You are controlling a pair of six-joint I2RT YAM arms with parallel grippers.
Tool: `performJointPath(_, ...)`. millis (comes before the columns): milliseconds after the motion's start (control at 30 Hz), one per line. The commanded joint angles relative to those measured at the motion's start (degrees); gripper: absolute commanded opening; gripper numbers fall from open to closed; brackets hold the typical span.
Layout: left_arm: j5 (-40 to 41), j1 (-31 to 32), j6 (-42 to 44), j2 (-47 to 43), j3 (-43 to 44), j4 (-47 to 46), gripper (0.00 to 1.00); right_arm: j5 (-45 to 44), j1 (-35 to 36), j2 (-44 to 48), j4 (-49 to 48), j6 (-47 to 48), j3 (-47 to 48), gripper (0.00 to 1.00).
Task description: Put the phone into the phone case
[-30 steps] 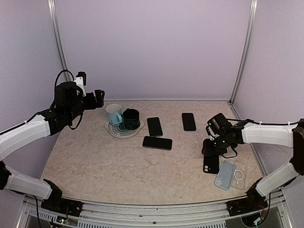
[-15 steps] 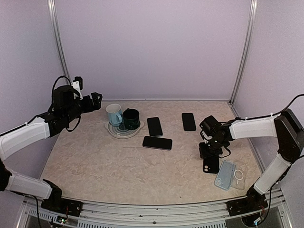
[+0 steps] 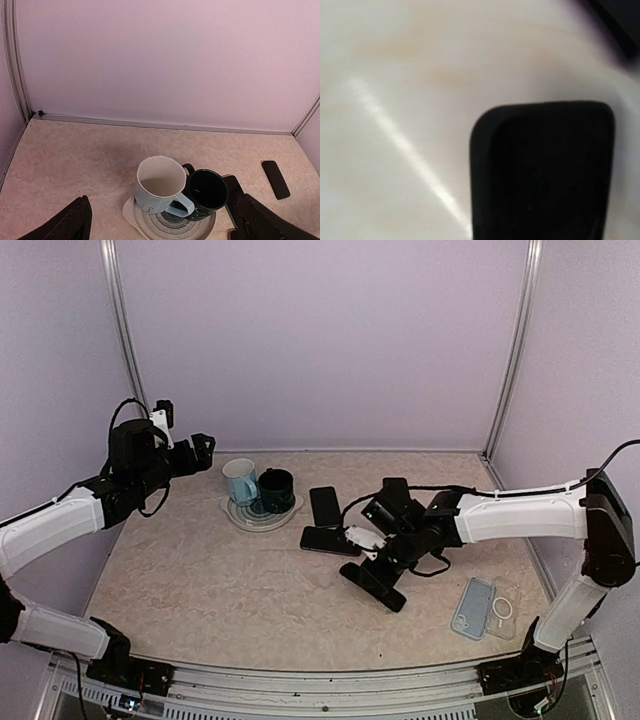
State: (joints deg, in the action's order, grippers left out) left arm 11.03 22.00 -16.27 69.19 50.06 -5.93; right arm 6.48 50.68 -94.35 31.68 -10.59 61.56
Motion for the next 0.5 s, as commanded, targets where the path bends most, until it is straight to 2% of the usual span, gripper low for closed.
performJointPath(0,0.3,-0.1,1.2,-1.1,-0.5,-1.2,0.99,5.2,9.5,-1.4,1.9,18.9,2.6,0.0)
performJointPath(267,1.3,-0.1,2.0,-0.8,-0.6,-1.1,0.99,-3.4,23.1,-7.9,2.6,43.7,5.9,0.0)
performJointPath(467,1.6,0.2,2.4,-0.5,-0.6,-1.0,0.99,-8.6,28.7,-3.6,-0.9,59.4,-1.1,0.0)
